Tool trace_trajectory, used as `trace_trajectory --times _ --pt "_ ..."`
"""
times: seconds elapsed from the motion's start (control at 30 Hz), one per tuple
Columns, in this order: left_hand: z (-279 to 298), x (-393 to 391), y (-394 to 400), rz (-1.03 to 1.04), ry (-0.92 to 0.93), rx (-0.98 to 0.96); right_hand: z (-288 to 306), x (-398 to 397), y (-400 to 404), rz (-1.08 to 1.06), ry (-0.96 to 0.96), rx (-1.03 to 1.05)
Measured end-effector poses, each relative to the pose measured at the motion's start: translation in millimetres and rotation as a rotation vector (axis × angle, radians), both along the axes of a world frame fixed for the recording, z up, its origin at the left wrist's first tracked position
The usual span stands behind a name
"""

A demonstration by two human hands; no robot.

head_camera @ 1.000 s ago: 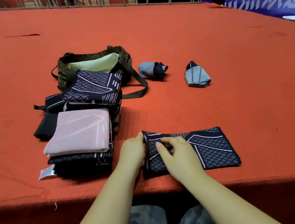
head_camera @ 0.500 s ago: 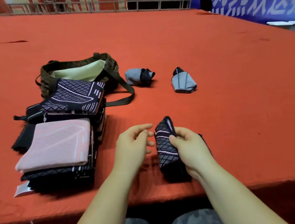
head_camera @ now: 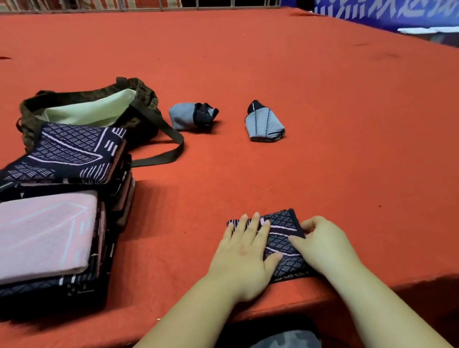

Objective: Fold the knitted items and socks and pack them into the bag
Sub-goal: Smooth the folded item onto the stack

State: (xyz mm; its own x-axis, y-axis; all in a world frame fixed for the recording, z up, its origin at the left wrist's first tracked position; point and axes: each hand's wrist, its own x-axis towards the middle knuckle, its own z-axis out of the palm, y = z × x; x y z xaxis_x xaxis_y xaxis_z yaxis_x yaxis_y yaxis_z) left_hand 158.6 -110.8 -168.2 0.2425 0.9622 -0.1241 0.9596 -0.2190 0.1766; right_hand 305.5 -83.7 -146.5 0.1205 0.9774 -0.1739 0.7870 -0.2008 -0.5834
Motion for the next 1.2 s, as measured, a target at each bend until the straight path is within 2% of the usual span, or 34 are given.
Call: trace_trajectory --times 0.07,0.2,0.27,0.33,0.4,0.43,0.47,0.53,0.6,0.67,0.73,0.83,0.87,0.93,1.07,1.2 --pt "-0.3 -1.1 0.6 -0.015 0.006 0.008 10.2 0.5 3.8 0.002 0.098 -0.092" --pt "3.2 -3.7 -0.3 -0.029 -0.069 0.001 27.5 -4.3 2.8 -0.026 0.492 -0.242" --pt "12.3 -5.3 -3.4 0.078 -0.332 0.091 32.7 -9.4 -0.6 -0.012 0.619 -0.207" --pt "30.0 -8.4 -6.0 0.318 -0.746 0.128 44.5 -20.4 -6.0 0.028 0.778 -0.135" --pt "52.2 -15.3 -4.0 0.484 -1.155 -0.067 58.5 -38.1 -12.6 0.130 0.888 -0.082" --pt "61.1 -20.8 -3.8 0.533 -1.278 -0.185 64.1 -47.9 -15.9 0.197 0.898 -0.058" --pt "68.6 -28.0 -4.4 0.563 -1.364 -0.248 68.7 -57.7 -19.7 0.274 0.873 -0.034" --pt "82.5 -45.2 -7.2 0.590 -1.465 -0.219 76.6 -77.1 -26.3 0.390 0.863 0.026" --pt "95.0 -63.6 -12.2 0.629 -1.534 -0.143 80.4 -91.5 -28.5 0.335 0.941 0.087" --pt "105.1 -80.5 -14.9 0.660 -1.548 -0.072 83.9 -103.1 -25.0 0.177 0.938 0.189" --pt "119.2 -96.6 -19.2 0.662 -1.586 -0.032 88.3 -118.3 -20.8 0.083 0.936 0.175" --pt "141.7 -122.3 -23.9 0.678 -1.687 -0.028 99.3 -142.2 -16.5 0.092 1.093 -0.183" --pt "147.5 -135.8 -24.9 0.695 -1.680 -0.007 105.3 -151.9 -16.2 0.098 1.130 -0.244" --pt "156.2 -165.8 -24.0 0.749 -1.555 0.059 114.9 -173.4 -10.6 0.158 1.129 -0.170" --pt "171.9 -221.7 -14.7 0.734 -1.257 0.205 131.1 -224.0 6.3 0.264 1.010 0.149" --pt "183.2 -264.2 9.2 0.716 -0.880 0.355 144.9 -262.3 32.0 0.370 0.610 0.361"
